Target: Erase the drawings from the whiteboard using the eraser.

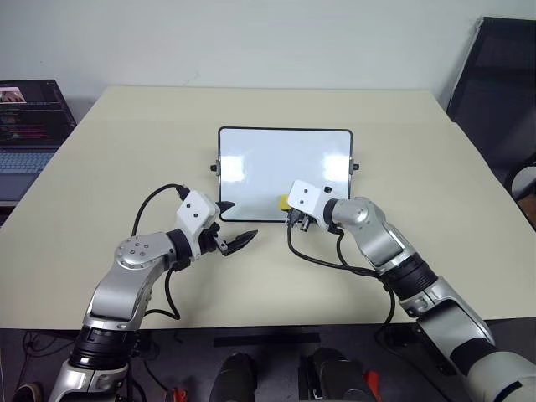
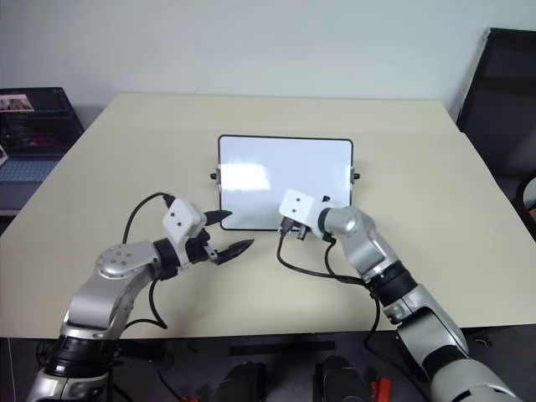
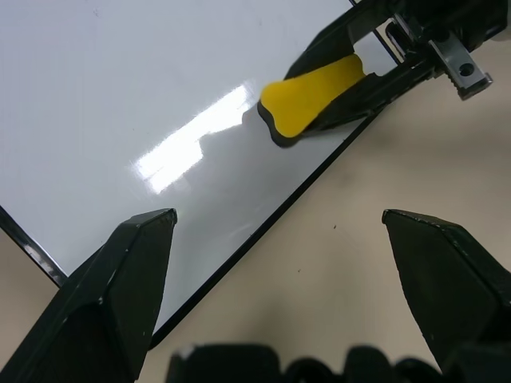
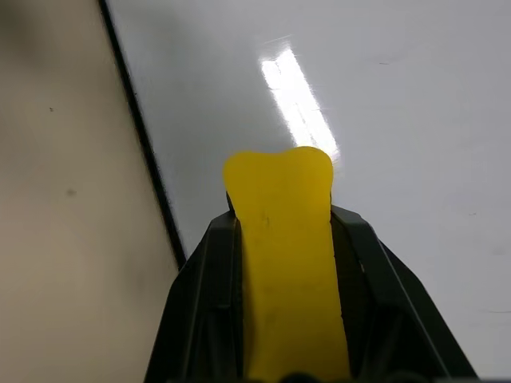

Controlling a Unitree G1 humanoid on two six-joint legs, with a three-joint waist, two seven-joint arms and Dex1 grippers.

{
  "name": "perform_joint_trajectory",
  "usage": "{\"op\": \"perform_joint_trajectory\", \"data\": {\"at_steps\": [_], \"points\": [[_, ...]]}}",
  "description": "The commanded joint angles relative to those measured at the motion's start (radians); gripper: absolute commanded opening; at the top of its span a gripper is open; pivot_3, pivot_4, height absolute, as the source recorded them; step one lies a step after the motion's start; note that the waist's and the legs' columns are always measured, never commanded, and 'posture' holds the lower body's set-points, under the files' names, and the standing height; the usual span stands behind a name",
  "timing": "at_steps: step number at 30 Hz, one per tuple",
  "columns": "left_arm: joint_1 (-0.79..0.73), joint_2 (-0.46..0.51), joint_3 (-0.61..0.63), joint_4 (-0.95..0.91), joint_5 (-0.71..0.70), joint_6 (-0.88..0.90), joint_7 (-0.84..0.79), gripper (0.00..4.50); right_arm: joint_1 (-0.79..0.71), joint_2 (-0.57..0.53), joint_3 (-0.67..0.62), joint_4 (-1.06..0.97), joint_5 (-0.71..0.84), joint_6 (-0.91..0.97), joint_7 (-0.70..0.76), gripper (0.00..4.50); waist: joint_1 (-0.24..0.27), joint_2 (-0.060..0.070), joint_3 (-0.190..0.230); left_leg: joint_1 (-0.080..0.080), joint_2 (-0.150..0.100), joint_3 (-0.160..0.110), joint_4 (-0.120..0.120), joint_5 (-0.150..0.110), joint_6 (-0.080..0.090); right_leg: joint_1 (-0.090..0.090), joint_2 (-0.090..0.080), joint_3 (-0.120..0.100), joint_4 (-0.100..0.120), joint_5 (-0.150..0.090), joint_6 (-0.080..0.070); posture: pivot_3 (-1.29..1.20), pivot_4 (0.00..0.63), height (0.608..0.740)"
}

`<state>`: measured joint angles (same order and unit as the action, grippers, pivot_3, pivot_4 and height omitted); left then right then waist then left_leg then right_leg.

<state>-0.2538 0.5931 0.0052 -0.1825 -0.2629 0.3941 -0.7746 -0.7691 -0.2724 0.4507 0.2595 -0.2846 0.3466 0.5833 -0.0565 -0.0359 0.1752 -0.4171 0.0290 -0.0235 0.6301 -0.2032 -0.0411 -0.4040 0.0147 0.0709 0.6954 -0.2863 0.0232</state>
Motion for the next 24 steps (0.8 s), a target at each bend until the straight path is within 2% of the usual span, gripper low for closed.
{"op": "perform_joint_trajectory", "data": {"at_steps": [1,9,14,19,24], "points": [[-0.015,0.000,0.003,-0.043,-0.011,0.004,0.004,4.50,-0.040,-0.003,-0.046,0.031,-0.029,-0.027,-0.071,1.10,0.000,0.000,0.000,0.000,0.000,0.000,0.000,0.000,0.000,0.000,0.000,0.000,0.000,0.000,0.000,0.00,0.150,0.740],[-0.009,0.001,0.008,-0.047,-0.013,0.008,0.002,4.50,0.049,-0.068,0.049,-0.056,-0.045,-0.010,0.087,1.10,0.005,0.000,0.000,0.000,-0.001,0.000,0.000,0.000,0.000,0.000,0.000,0.000,0.000,0.000,0.000,0.00,0.150,0.740],[-0.006,0.002,0.009,-0.046,-0.013,0.008,0.001,4.50,0.053,-0.063,0.021,-0.044,-0.061,-0.025,0.029,1.10,0.003,0.000,0.000,0.000,0.000,0.000,0.000,0.000,0.000,0.000,0.000,0.000,0.000,0.000,0.001,0.00,0.150,0.740],[-0.006,0.004,0.009,-0.045,-0.015,0.005,-0.004,4.50,-0.011,-0.048,-0.046,0.028,-0.067,-0.045,-0.095,1.10,0.002,0.000,0.000,0.000,0.000,0.000,0.000,0.001,0.001,0.000,0.000,0.000,0.000,-0.001,0.001,0.00,0.150,0.740],[-0.014,0.003,0.009,-0.047,-0.022,0.013,-0.006,4.50,-0.034,-0.084,-0.065,0.078,-0.080,-0.069,-0.120,1.10,0.008,0.000,0.000,0.000,-0.001,0.000,0.000,0.002,0.001,0.001,0.000,0.000,0.000,0.000,0.001,0.00,0.150,0.740]]}}
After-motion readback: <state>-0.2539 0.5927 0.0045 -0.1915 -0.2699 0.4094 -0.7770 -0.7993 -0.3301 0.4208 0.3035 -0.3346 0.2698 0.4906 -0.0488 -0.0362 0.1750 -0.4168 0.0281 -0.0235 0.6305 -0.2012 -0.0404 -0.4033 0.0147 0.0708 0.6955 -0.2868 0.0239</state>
